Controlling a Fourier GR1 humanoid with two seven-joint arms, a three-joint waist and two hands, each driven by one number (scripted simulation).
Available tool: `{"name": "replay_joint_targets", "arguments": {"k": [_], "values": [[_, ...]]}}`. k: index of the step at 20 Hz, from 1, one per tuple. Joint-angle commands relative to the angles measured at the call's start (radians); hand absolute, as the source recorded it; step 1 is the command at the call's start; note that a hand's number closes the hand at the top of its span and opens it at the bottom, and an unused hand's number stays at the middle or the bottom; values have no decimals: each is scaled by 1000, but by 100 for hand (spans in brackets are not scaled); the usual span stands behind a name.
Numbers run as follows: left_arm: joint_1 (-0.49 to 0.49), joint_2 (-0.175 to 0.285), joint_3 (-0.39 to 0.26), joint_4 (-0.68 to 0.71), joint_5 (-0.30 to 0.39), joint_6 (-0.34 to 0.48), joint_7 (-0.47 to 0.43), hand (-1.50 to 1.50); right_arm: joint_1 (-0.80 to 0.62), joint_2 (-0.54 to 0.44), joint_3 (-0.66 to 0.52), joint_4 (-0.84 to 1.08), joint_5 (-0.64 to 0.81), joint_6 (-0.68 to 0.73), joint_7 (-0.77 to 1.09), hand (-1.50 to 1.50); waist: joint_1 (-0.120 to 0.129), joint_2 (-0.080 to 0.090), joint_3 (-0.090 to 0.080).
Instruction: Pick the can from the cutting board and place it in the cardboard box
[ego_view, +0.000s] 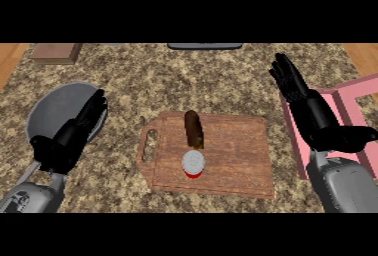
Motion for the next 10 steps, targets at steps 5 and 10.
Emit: {"name": "replay_joint_targets", "arguments": {"k": [5, 10], "values": [[55, -32, 165, 5, 78, 136, 12, 0, 311, 97, -250, -94, 89, -436, 17, 150, -81, -60, 12], [97, -86, 170, -25, 114, 159, 12, 0, 583, 152, -244, -61, 310, -657, 52, -150, -66, -48, 8]]}}
